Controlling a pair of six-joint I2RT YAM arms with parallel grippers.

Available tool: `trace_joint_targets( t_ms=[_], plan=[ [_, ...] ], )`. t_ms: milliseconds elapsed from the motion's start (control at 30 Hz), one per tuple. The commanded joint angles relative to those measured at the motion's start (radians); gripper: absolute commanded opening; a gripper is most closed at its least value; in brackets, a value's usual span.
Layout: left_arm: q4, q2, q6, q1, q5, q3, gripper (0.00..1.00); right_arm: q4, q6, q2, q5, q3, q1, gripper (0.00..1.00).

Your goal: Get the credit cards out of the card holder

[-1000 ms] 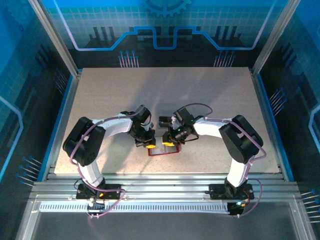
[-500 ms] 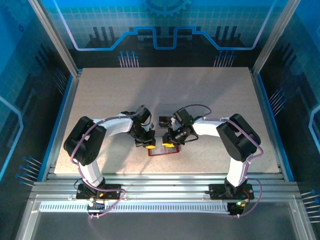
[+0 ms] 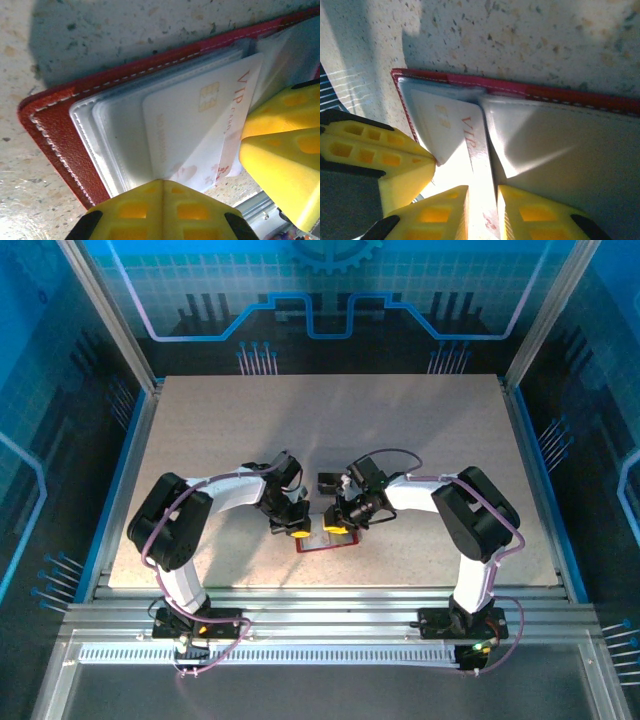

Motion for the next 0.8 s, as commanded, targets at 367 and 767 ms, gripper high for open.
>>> trace_joint_targets(
  t_ms=[367,767],
  plan=[
    [-0.048,0.027,0.018,-0.003,-0.032,-0.020,0.00,-0.100,-0.073,0.043,0.006,0.058,0.026,0.22],
    [-0.042,0.016,0.014,-0.002,-0.032,-0.034,0.00,-0.069,-0.069,0.040,-0.040,0.052,0.028,0.23]
  ],
)
